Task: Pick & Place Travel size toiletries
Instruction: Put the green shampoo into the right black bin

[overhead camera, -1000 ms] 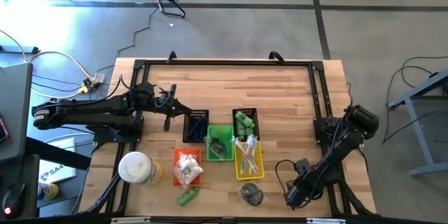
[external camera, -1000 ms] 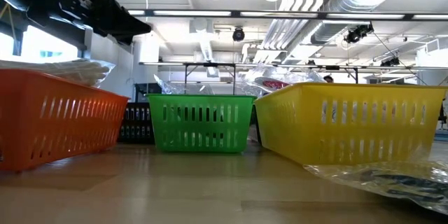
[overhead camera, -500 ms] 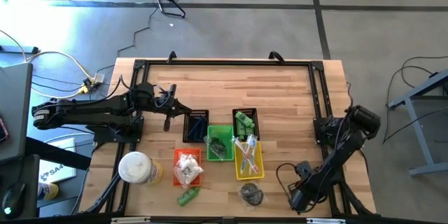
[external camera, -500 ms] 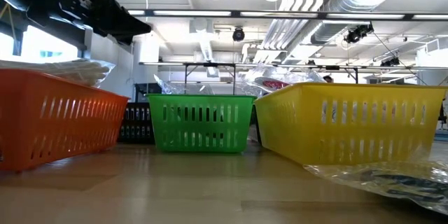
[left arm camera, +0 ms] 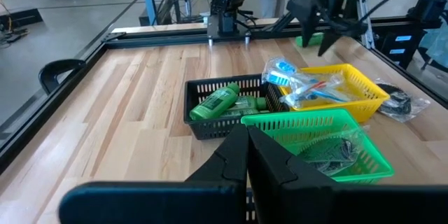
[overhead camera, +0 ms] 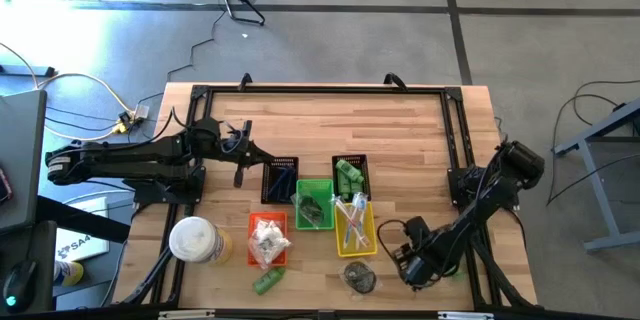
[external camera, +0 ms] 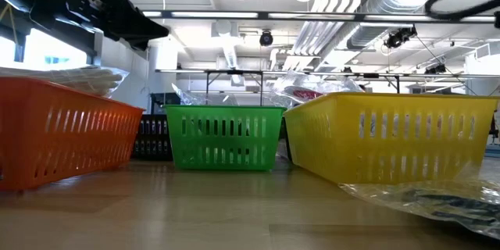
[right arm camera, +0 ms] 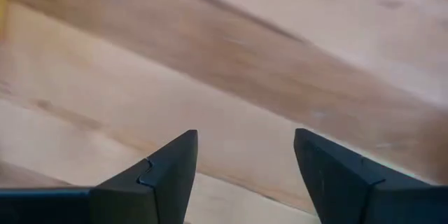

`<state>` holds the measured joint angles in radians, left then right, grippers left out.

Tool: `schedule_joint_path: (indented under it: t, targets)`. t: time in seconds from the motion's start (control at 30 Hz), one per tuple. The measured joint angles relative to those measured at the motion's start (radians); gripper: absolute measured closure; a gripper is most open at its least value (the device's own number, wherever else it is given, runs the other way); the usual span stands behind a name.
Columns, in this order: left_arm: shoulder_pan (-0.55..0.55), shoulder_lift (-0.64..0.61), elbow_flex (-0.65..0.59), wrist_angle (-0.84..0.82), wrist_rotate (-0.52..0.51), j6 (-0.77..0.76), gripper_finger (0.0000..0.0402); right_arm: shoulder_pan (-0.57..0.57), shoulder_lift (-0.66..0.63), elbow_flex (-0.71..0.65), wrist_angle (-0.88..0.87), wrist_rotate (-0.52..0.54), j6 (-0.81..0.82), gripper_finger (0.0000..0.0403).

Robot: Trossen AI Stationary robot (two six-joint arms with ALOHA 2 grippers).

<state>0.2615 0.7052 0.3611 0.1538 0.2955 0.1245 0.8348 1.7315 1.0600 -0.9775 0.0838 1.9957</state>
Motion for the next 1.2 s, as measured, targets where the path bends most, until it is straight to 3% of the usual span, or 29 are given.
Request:
schedule_joint_path:
  t: [0.2,0.3,0.73,1.2]
  targets:
    - [0.000,0.000,0.000,-0.004,0.000,-0.001,0.0401,-0.051,-0.032,0.001,-0.075,-0.326,-0.043,0.0172]
    - [0.000,0.000,0.000,-0.008,0.000,-0.001,0.0401,-0.043,-0.031,0.000,-0.087,-0.420,-0.053,0.0172]
    - [0.000,0.000,0.000,-0.026,-0.002,0.000,0.0401,0.110,-0.024,-0.001,-0.080,-0.406,0.227,0.0172]
    - [0.000,0.000,0.000,-0.033,-0.001,-0.001,0.0401,0.119,0.006,-0.142,0.085,-0.440,0.224,0.0172]
